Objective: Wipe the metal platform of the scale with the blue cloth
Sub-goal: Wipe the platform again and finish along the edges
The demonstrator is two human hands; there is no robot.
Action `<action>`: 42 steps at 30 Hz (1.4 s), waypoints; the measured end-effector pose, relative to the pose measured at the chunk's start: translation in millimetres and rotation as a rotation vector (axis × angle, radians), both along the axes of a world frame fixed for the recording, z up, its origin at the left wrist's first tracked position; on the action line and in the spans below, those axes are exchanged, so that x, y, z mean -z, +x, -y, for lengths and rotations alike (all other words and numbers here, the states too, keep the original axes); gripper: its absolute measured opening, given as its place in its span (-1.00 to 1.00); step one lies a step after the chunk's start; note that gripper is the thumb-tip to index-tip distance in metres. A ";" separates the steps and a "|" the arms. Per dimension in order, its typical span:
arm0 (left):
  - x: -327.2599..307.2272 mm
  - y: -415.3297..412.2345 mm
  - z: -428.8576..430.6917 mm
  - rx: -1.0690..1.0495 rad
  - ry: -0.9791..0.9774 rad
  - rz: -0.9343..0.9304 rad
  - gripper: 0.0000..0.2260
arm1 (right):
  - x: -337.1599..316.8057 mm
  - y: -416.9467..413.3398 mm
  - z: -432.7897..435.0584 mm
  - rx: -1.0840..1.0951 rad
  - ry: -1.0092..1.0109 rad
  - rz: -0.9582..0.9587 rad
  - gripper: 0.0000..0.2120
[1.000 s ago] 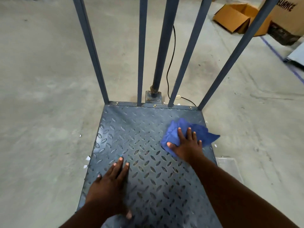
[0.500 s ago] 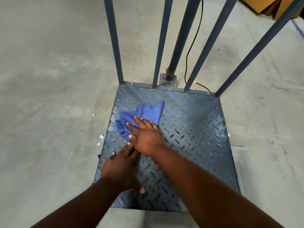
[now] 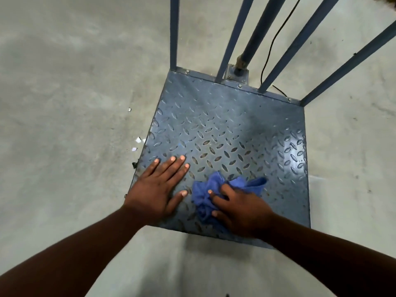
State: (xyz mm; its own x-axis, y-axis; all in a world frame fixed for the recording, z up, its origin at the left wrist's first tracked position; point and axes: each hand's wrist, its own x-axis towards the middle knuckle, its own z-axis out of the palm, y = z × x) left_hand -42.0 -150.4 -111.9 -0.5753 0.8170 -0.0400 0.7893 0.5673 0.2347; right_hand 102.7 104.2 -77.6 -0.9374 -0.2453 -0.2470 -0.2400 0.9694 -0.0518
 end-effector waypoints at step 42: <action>1.1 3.2 2.8 -0.248 -0.081 0.038 -0.12 | 14.7 -128.2 -178.5 1.338 -0.042 0.004 -0.24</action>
State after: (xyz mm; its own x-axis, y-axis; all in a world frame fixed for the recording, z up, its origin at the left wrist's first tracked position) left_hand -38.8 -153.2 -113.0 -0.7545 0.6443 -0.1251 0.6151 0.7606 0.2078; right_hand -25.5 282.7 -92.3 -0.4601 0.8473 -0.2653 0.8866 0.4545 -0.0860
